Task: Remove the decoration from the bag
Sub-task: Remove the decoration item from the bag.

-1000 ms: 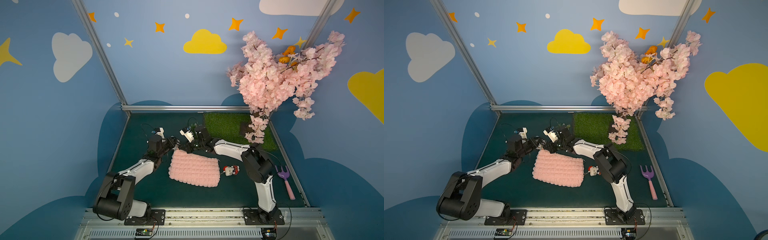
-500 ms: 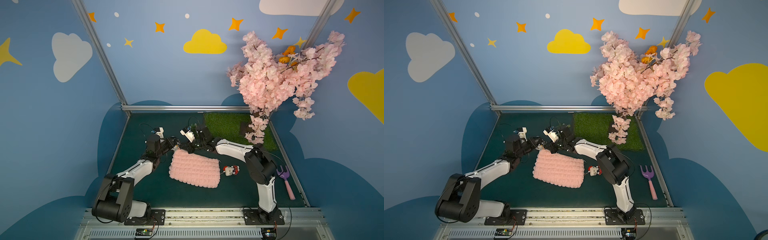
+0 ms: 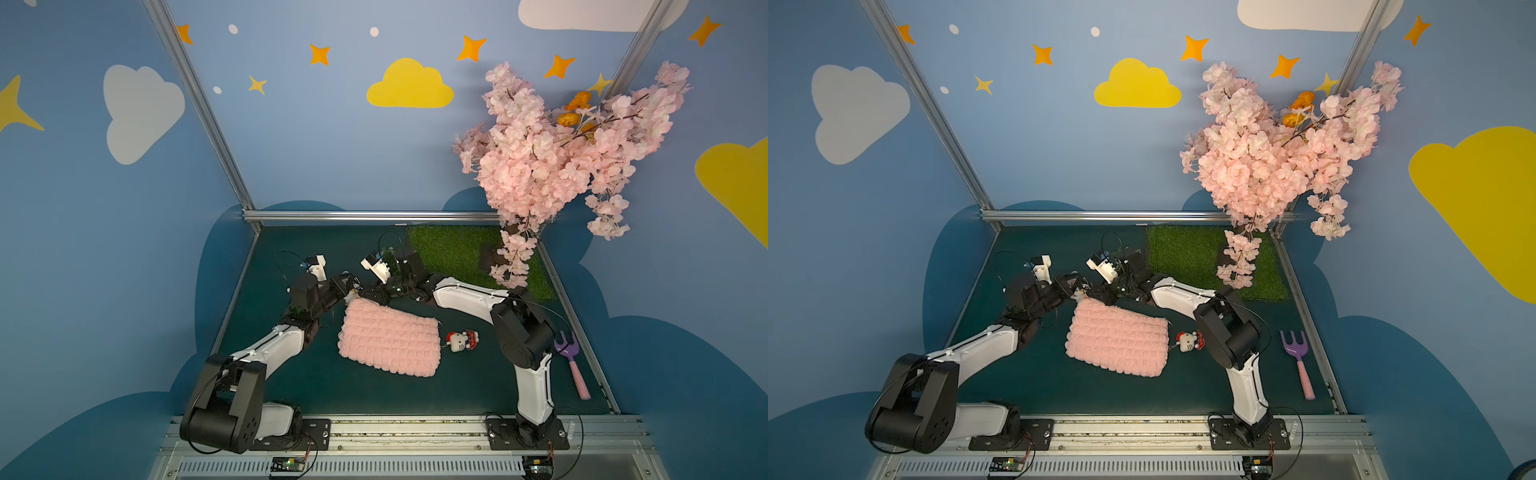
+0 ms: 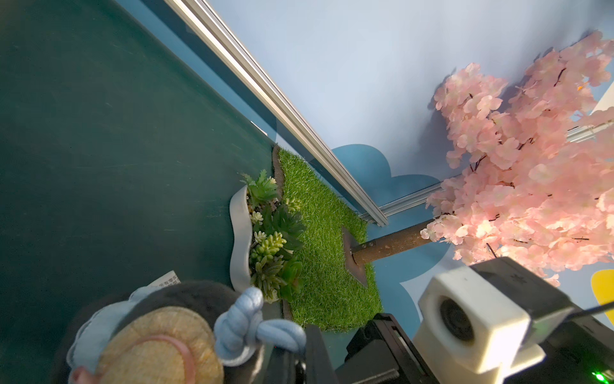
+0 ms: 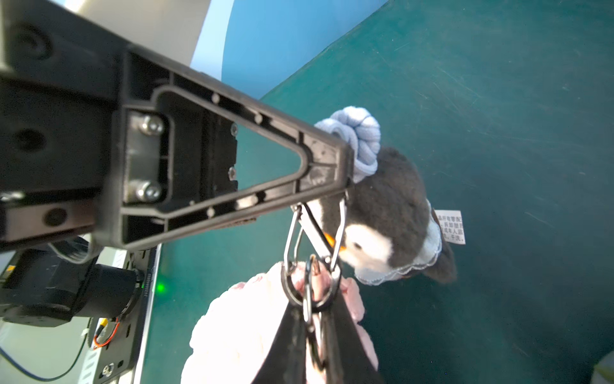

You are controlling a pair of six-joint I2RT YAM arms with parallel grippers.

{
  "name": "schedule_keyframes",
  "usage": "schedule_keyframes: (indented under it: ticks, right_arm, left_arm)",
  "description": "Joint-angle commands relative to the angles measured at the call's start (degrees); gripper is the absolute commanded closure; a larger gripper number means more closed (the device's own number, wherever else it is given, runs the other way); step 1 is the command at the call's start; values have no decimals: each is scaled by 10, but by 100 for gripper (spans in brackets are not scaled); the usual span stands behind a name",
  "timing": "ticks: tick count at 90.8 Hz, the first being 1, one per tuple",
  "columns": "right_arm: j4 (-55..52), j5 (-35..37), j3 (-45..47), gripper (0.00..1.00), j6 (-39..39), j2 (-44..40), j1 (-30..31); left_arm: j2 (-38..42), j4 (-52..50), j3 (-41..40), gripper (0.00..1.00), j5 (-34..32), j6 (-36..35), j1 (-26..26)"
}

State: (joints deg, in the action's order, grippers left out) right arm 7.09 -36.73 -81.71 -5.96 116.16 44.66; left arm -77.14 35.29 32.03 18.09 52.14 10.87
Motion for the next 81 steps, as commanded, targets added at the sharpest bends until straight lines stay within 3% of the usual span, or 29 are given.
schedule_keyframes:
  ticks: [1, 52, 70, 81]
  right_arm:
    - [26, -12, 3, 78, 18, -37, 0]
    - [98, -11, 14, 76, -8, -31, -1]
    - [181, -37, 40, 71, -72, -29, -9]
    - [192, -44, 48, 77, -84, -30, -12]
  left_arm:
    - [-1, 37, 1, 98, 35, 18, 6]
    - [-16, 47, -1, 98, 32, 37, 13]
    - [-51, 137, -14, 97, 64, 57, 8]
    - [-66, 163, -12, 97, 85, 48, 4]
